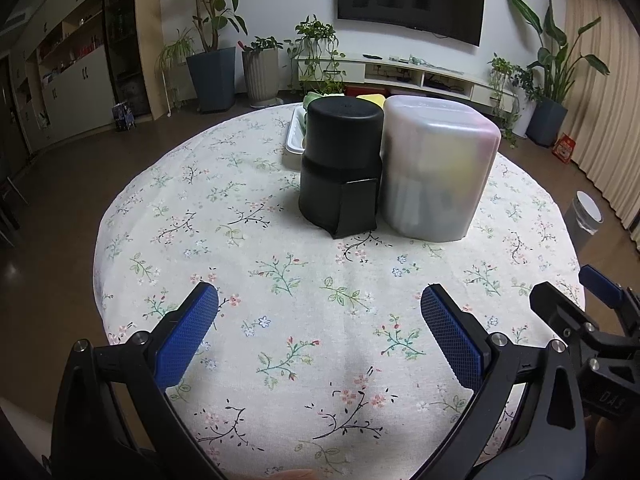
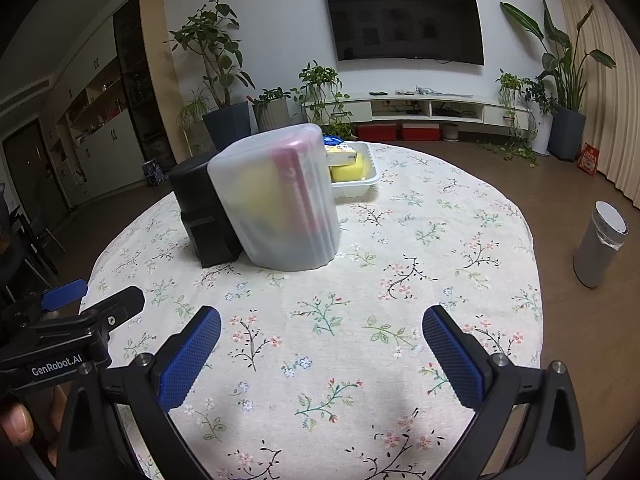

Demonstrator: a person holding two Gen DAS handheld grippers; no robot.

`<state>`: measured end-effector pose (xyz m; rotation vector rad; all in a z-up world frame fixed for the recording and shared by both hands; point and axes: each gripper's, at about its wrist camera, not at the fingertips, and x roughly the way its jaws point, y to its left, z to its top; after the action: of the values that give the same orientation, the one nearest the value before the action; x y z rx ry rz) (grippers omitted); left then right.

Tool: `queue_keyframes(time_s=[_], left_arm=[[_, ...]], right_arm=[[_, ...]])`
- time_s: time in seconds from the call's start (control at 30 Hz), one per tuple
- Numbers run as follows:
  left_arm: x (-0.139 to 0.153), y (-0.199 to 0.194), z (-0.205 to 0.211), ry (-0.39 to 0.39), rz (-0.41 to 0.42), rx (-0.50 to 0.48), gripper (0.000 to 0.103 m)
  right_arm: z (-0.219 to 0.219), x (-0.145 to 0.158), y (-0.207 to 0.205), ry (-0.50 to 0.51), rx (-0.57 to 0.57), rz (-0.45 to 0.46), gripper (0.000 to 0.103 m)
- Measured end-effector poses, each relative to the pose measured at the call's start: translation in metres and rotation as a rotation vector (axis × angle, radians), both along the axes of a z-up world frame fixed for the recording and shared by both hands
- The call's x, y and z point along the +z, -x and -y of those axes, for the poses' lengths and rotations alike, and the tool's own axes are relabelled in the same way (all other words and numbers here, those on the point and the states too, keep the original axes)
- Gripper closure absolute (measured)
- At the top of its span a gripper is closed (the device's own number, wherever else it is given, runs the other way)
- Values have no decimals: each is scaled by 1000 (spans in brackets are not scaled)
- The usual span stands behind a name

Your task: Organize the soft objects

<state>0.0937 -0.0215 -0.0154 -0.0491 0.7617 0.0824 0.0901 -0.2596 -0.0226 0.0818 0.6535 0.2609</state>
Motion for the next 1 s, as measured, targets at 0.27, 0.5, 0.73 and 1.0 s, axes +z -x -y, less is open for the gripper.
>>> queue_keyframes(time_s=[0.27,0.5,0.73,1.0], left_arm=[[1,1,-1,7,-2,3,0],[3,2,0,5,3,2,0],[0,0,0,-14,-15,27,0],[0,1,1,-16,-11,28,0]], right_arm=[[-5,0,-1,11,1,-11,0],[-8,1,-1,15,6,-11,0],[-10,0,-2,16,8,-15,0],[-11,-2,-2,15,11,-21,0]])
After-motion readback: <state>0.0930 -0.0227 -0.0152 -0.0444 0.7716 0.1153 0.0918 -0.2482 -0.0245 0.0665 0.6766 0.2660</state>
